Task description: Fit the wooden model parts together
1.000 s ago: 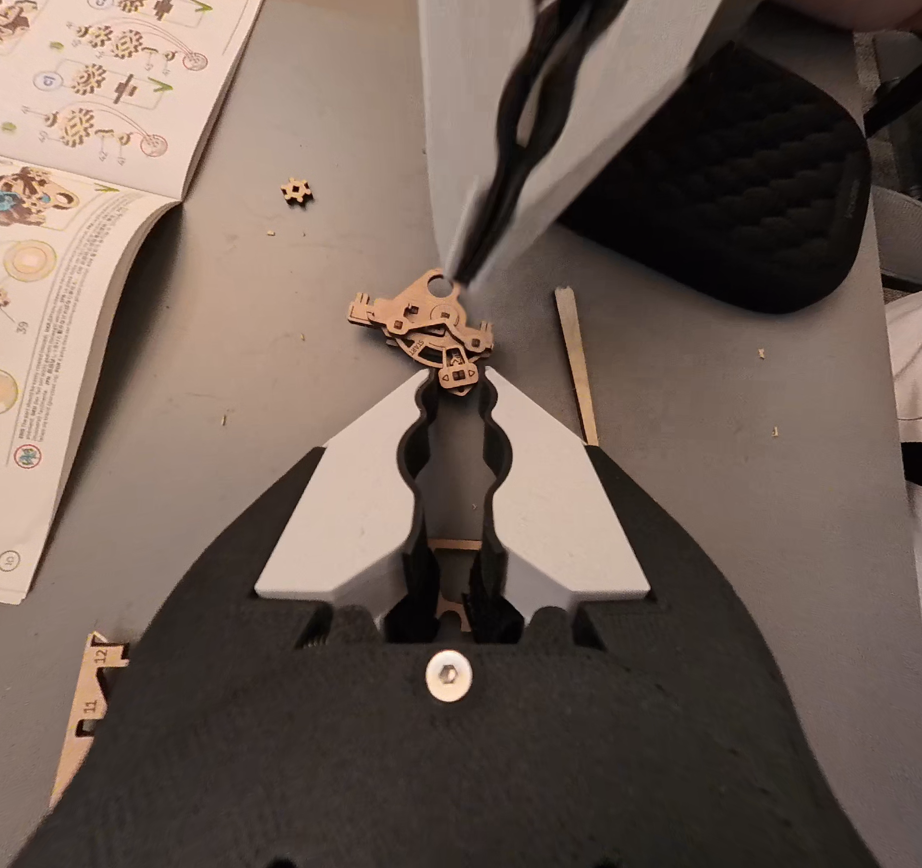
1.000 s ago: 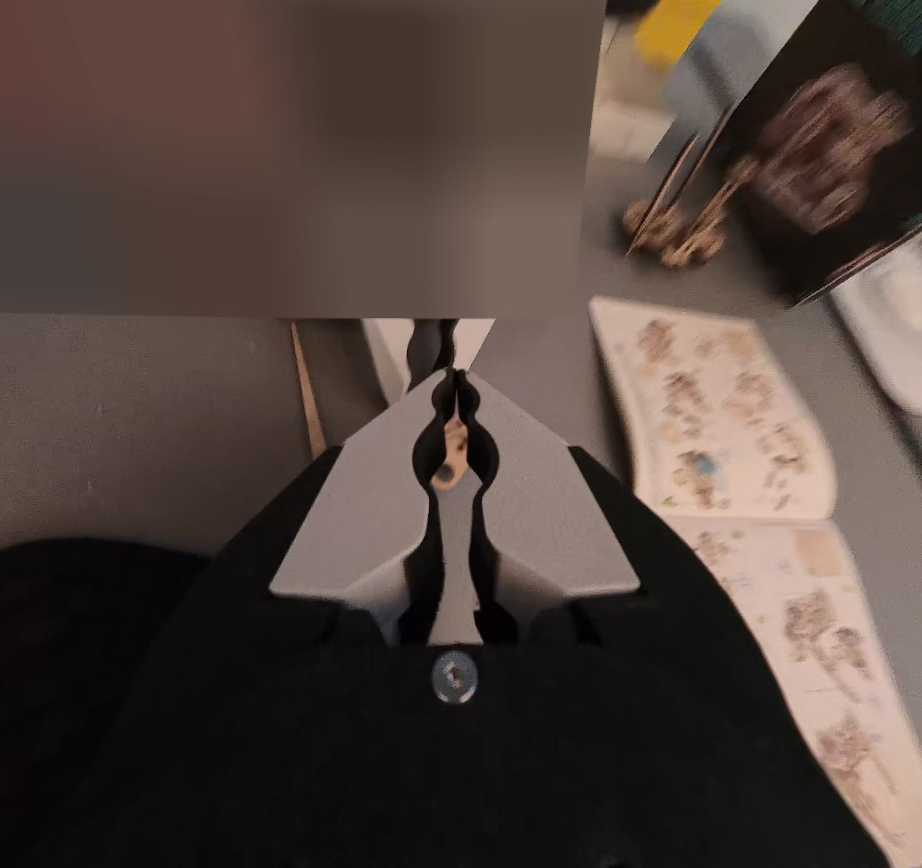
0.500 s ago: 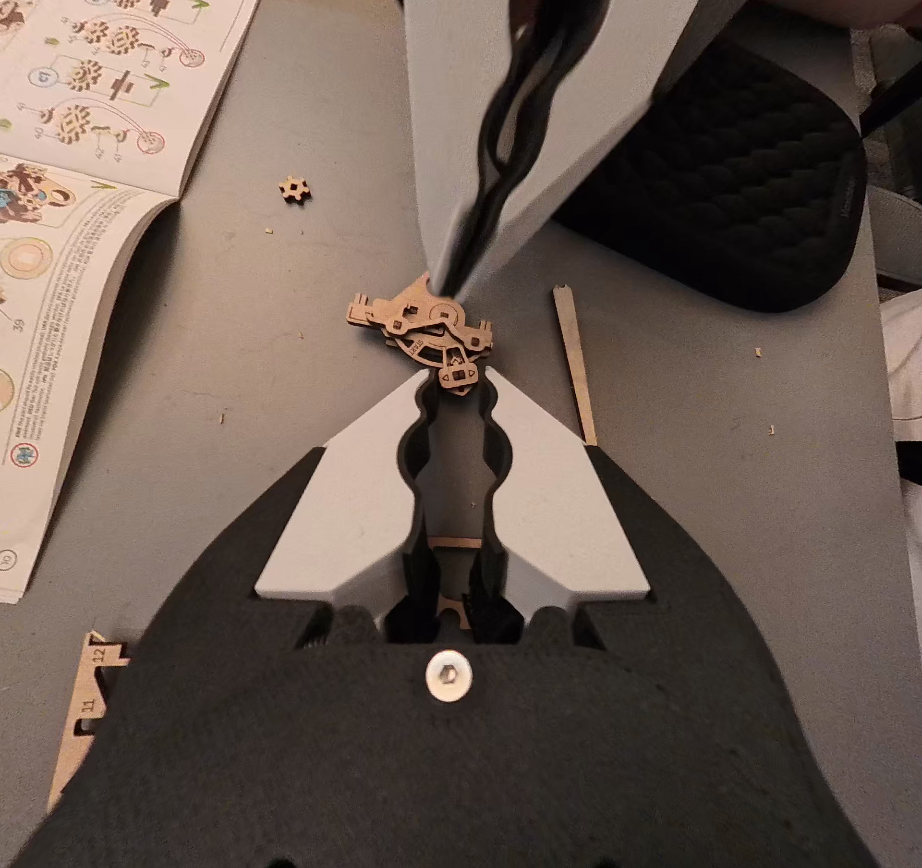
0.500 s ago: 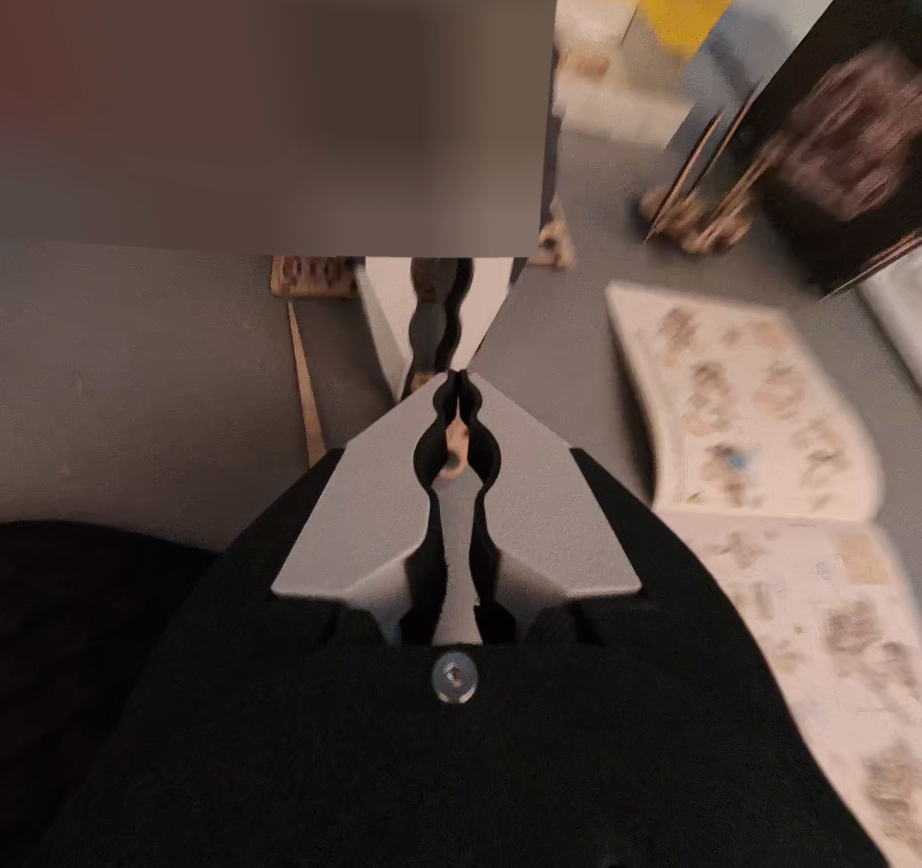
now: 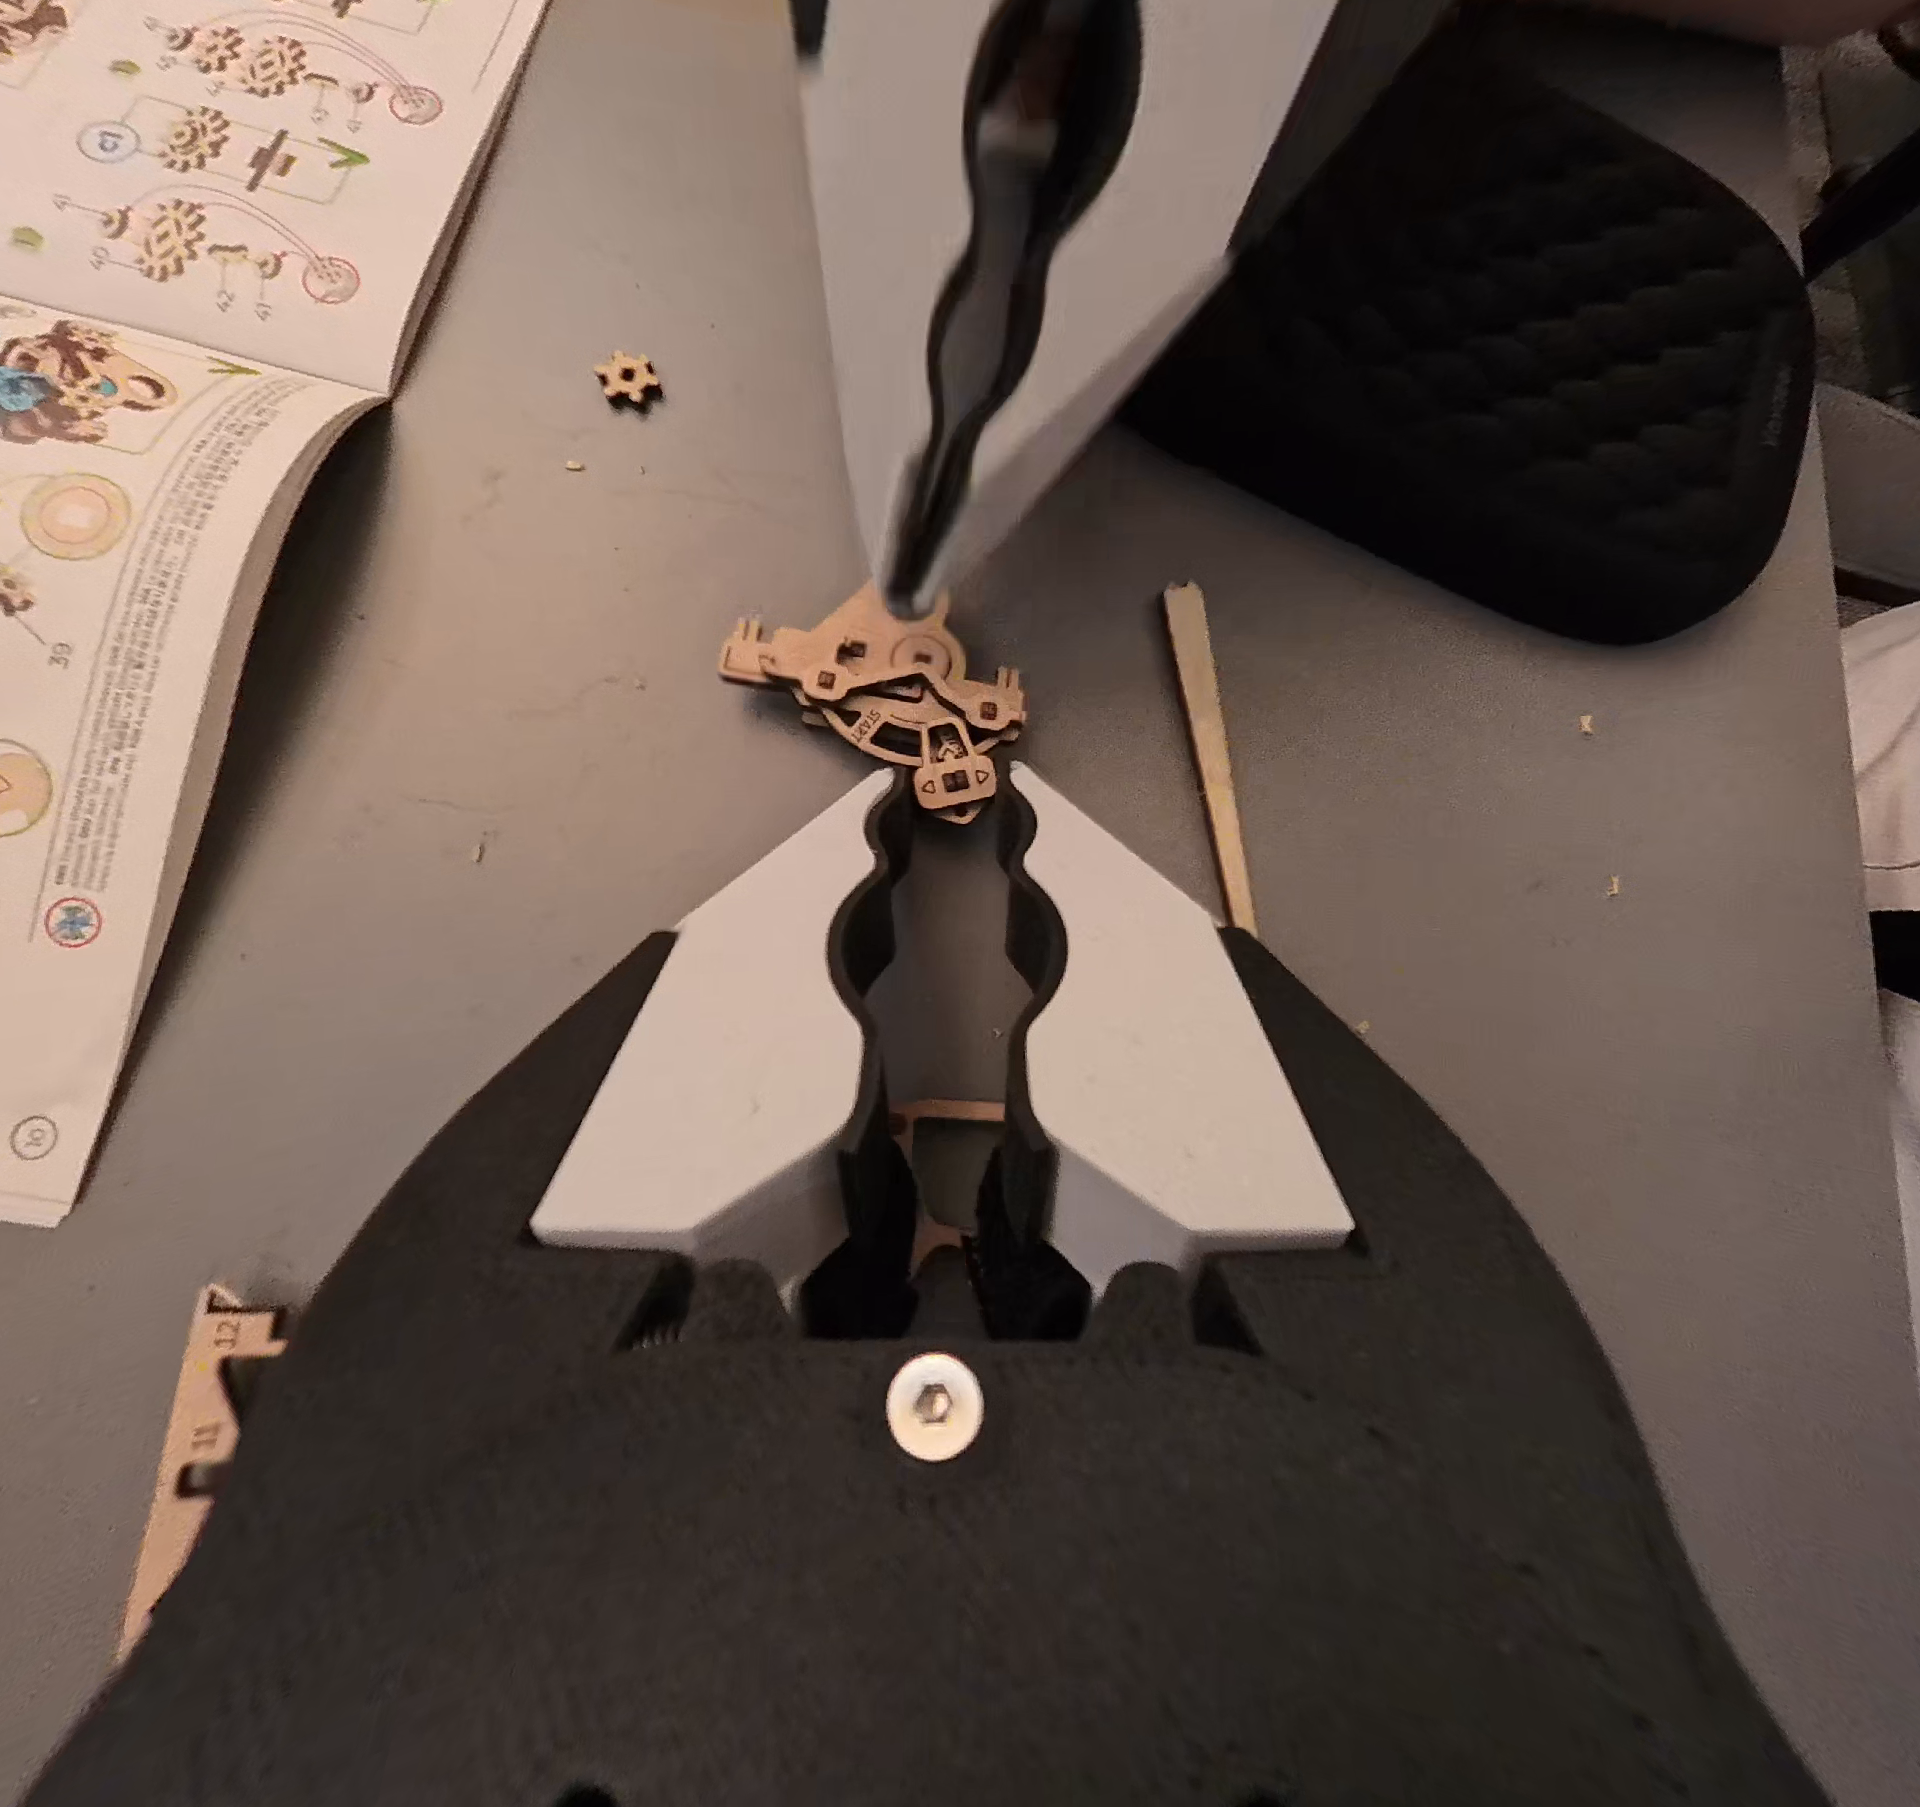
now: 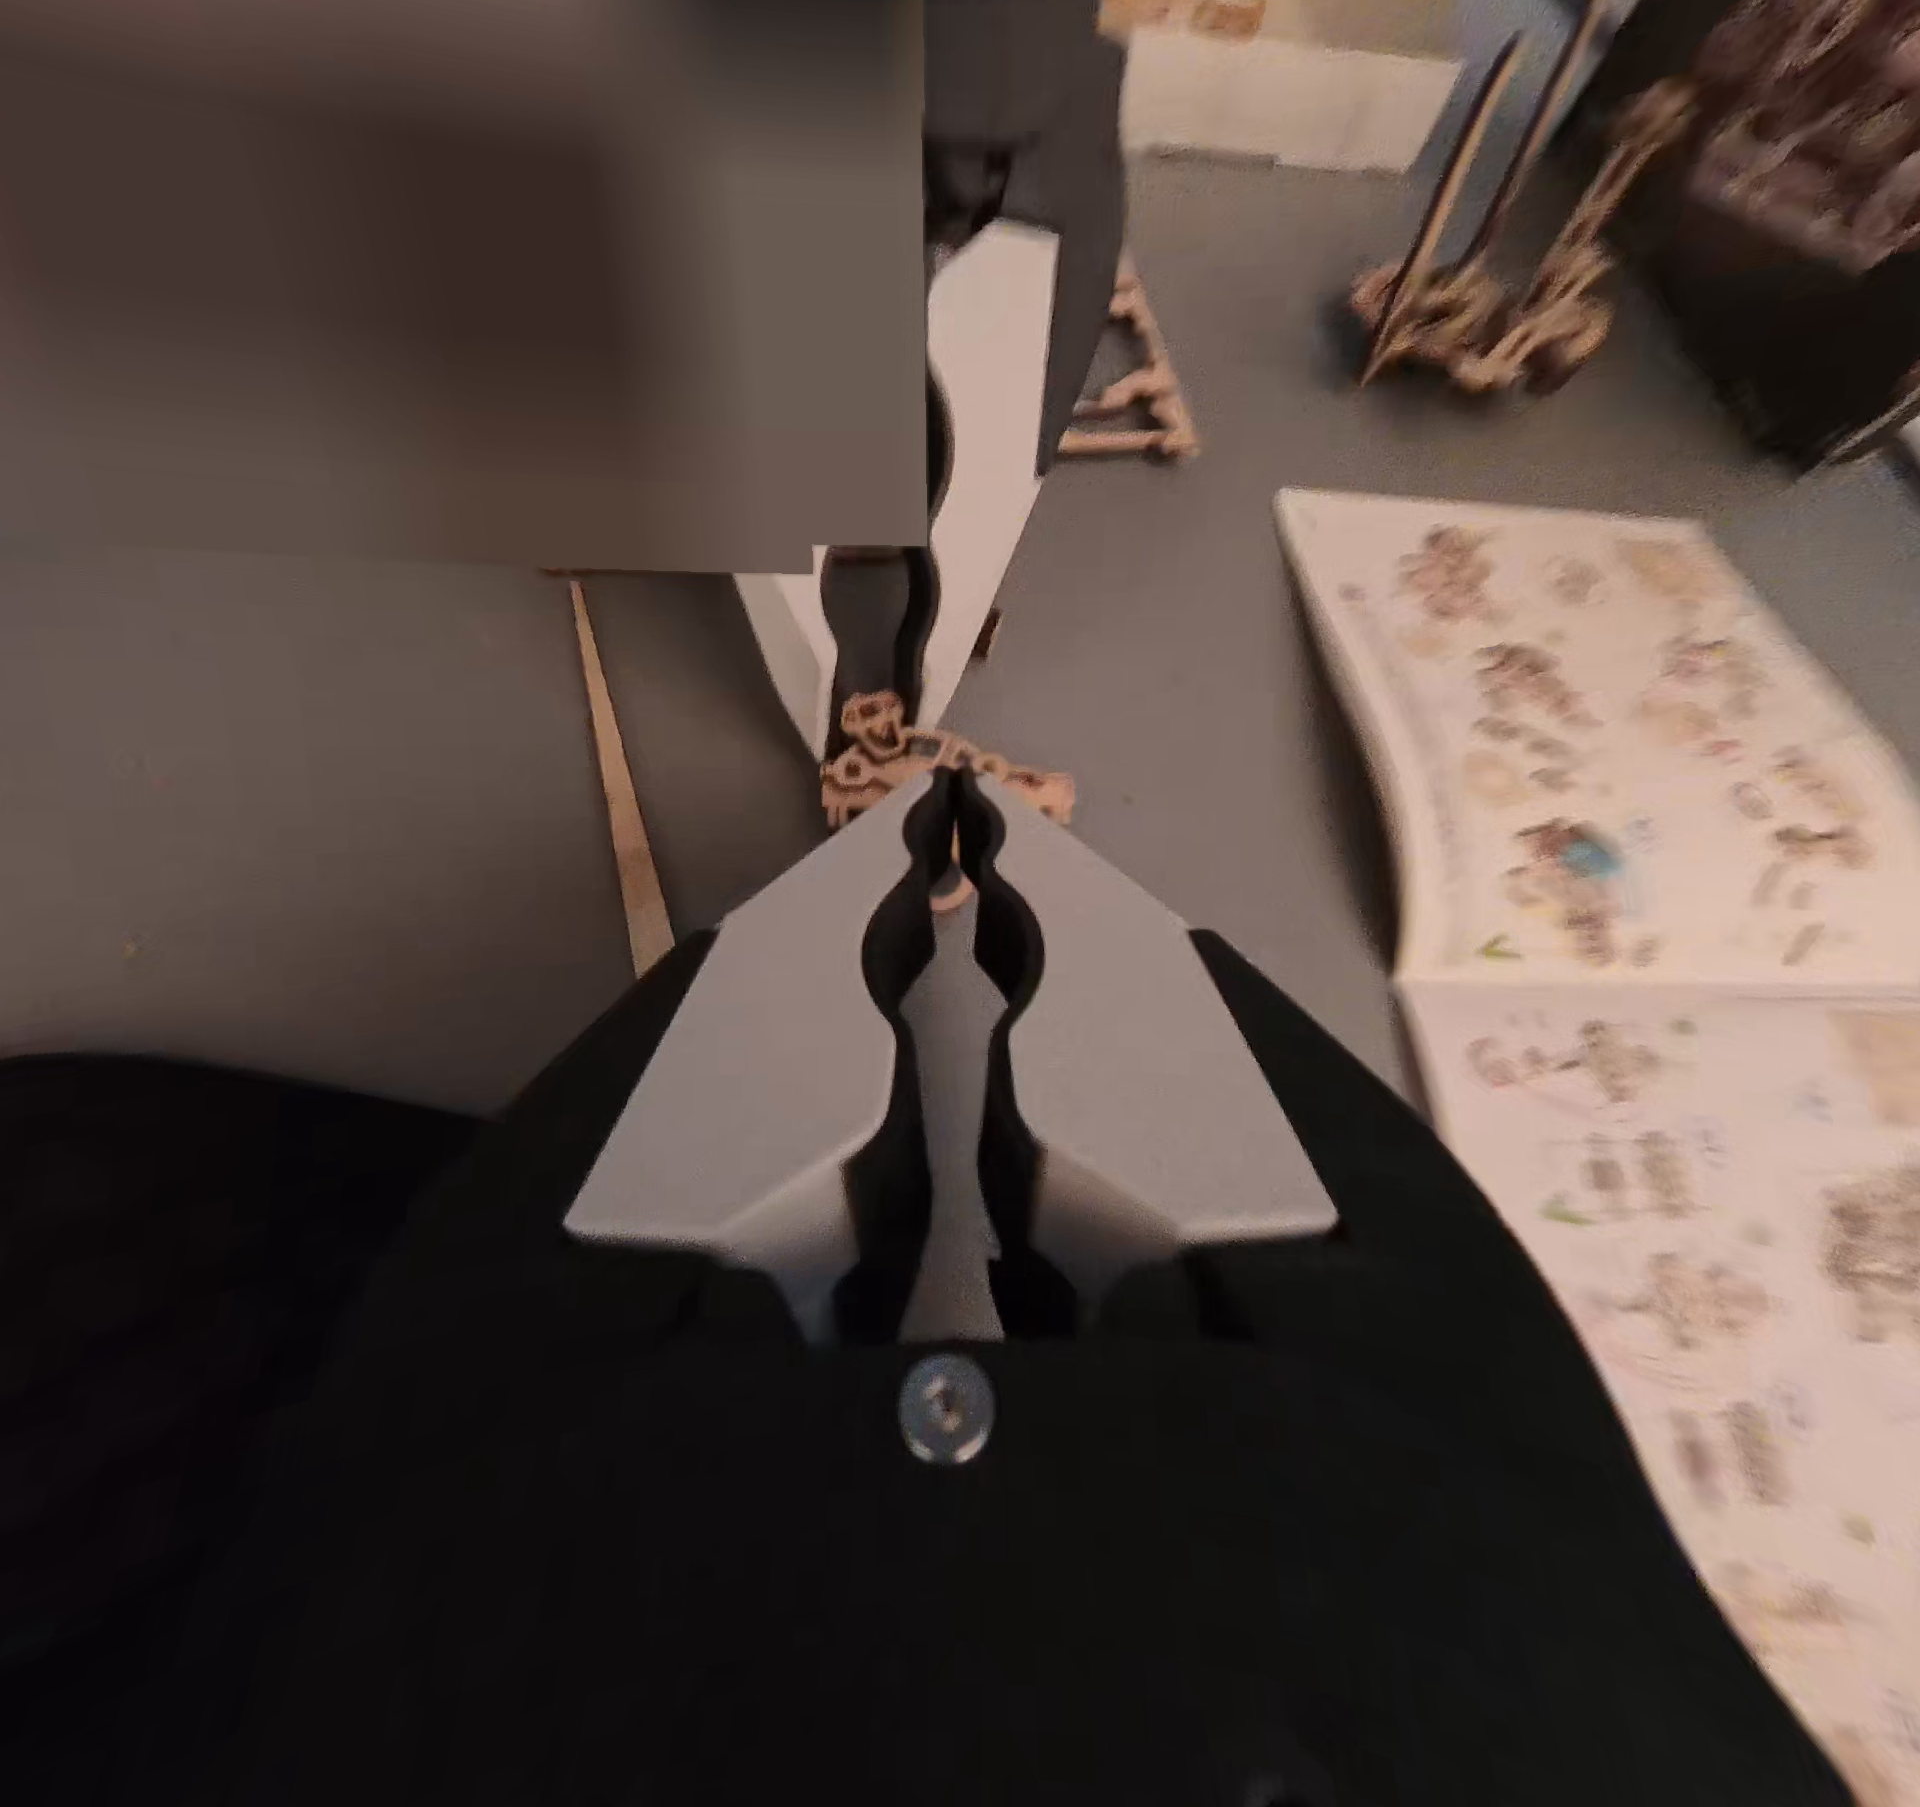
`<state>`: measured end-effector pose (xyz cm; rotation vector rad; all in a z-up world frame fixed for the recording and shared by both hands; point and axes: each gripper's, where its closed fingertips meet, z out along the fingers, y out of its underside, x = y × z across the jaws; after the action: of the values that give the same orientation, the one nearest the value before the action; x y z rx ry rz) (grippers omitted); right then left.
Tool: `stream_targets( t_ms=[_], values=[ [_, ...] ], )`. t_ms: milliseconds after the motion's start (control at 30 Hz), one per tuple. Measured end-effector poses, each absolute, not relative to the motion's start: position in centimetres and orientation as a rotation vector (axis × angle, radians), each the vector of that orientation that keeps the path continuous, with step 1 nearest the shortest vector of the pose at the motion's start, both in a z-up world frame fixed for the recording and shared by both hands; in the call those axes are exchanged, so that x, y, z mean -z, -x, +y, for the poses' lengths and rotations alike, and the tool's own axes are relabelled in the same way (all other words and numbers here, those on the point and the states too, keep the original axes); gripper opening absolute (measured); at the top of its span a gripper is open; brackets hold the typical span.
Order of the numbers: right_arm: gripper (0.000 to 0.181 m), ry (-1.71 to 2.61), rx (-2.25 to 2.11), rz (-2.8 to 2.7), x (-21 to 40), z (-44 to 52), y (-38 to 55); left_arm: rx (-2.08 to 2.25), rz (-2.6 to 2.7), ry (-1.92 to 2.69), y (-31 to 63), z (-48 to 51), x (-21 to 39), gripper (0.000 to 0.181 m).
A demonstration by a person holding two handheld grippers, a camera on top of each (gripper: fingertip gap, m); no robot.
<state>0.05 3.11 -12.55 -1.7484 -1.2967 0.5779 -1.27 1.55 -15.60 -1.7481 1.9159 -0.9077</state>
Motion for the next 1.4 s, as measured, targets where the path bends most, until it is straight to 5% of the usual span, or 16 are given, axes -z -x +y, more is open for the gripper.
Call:
stream_targets(
  t_ms=[67, 167, 300, 367, 467, 567, 667, 733, 1033, 1100, 1233, 1300, 1400],
  values=[
    [0.0, 1.56, -0.539, -1.252, 8.9, 2.8, 0.6, 0.918, 1.909, 1.751, 1.2, 1.5, 15.6, 0.014],
    [0.007, 1.745, -0.546, -1.425, 14.8, 2.3, 0.9, 0.914, 1.911, 1.747, 1.1, 1.5, 15.6, 0.014],
    [0.0, 1.553, -0.544, -1.283, 9.8, 2.8, 1.3, 0.907, 1.909, 1.747, 1.2, 1.6, 15.6, 0.014],
    [0.001, 1.74, -0.546, -1.386, 14.6, 2.8, 1.1, 0.902, 1.913, 1.744, 1.1, 1.6, 15.7, 0.014],
    [0.0, 1.574, -0.504, -1.301, 10.2, 3.2, 1.2, 0.904, 1.913, 1.74, 1.1, 1.5, 15.7, 0.014],
    [0.0, 1.694, -0.546, -1.378, 14.1, 3.0, 1.2, 0.902, 1.917, 1.739, 1.1, 1.5, 15.7, 0.014],
    [0.0, 1.542, -0.478, -1.281, 10.0, 3.9, 0.9, 0.9, 1.92, 1.737, 1.1, 1.5, 15.7, 0.014],
    [0.009, 1.767, -0.529, -1.378, 14.9, 3.6, 0.6, 0.9, 1.922, 1.737, 1.1, 1.4, 15.7, 0.014],
    [0.0, 1.567, -0.462, -1.279, 10.2, 4.1, 0.8, 0.901, 1.919, 1.741, 1.2, 1.5, 15.7, 0.014],
    [0.0, 1.79, -0.504, -1.344, 14.9, 4.0, 0.4, 0.899, 1.921, 1.739, 1.2, 1.5, 15.7, 0.014],
    [0.0, 1.634, -0.48, -1.241, 10.3, 4.5, 0.6, 0.904, 1.919, 1.745, 1.3, 1.5, 15.7, 0.014],
    [0.004, 1.804, -0.53, -1.296, 14.7, 4.3, 0.6, 0.902, 1.92, 1.745, 1.2, 1.5, 15.7, 0.014],
    [0.0, 1.666, -0.542, -1.21, 10.5, 4.7, 0.8, 0.902, 1.919, 1.742, 1.2, 1.5, 15.7, 0.014]
  ],
)
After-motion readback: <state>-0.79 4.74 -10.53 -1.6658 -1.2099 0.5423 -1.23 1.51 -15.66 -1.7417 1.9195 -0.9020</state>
